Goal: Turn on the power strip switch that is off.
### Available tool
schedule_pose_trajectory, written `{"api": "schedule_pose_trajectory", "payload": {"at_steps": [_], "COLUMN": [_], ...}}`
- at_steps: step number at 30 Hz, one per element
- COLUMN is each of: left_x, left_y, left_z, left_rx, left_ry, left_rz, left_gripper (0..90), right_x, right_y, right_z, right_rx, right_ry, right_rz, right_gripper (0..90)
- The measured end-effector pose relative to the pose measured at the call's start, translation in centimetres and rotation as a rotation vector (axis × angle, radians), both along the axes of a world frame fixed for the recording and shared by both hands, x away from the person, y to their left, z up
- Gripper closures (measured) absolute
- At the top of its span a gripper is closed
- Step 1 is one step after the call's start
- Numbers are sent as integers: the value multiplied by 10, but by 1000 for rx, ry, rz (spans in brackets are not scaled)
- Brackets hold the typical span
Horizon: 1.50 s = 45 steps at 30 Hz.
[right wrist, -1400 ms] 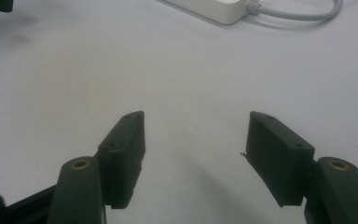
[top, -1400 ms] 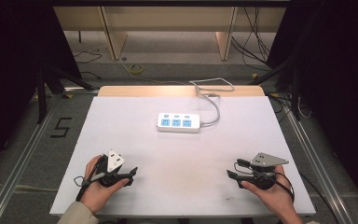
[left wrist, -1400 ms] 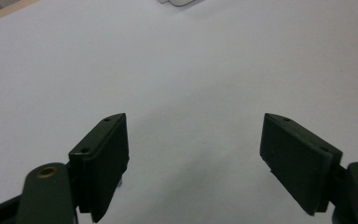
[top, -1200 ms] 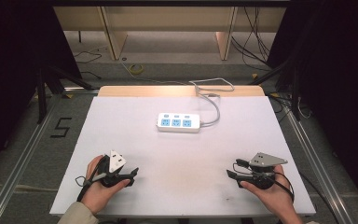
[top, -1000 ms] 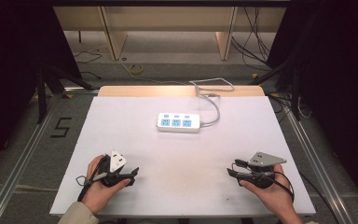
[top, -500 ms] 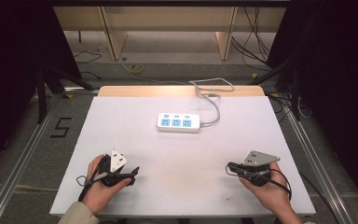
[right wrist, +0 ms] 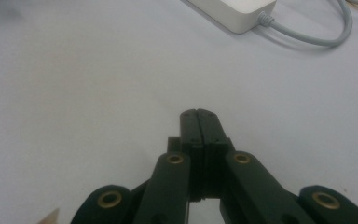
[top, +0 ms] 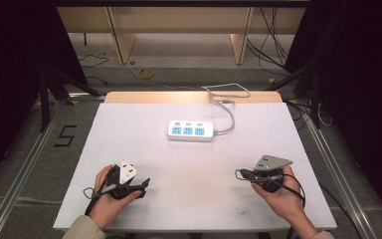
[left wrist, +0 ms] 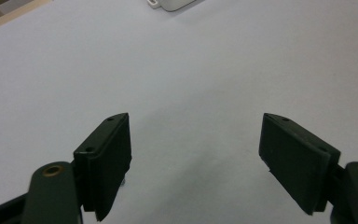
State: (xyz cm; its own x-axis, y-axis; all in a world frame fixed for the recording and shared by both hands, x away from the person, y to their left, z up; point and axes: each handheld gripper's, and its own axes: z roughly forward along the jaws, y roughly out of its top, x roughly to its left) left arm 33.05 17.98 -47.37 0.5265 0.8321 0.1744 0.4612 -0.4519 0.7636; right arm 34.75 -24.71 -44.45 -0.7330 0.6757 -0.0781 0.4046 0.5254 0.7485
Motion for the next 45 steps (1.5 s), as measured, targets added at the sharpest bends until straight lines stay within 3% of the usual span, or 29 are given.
{"api": "schedule_pose_trajectory", "payload": {"at_steps": [26,45], "left_x": [1,1], "left_y": [-2,-3], "left_z": [0,0], "left_rx": [1,-1], "left_ry": [-3,-10], "left_rz": [-1,-1], "left_gripper": [259,257], "right_x": [32,48], "right_y": [34,54], "right_z": [15,23], "right_rx": [-57,-75], "right_ry": [29,13], "right_rz": [21,37], "right_gripper": [900,900]}}
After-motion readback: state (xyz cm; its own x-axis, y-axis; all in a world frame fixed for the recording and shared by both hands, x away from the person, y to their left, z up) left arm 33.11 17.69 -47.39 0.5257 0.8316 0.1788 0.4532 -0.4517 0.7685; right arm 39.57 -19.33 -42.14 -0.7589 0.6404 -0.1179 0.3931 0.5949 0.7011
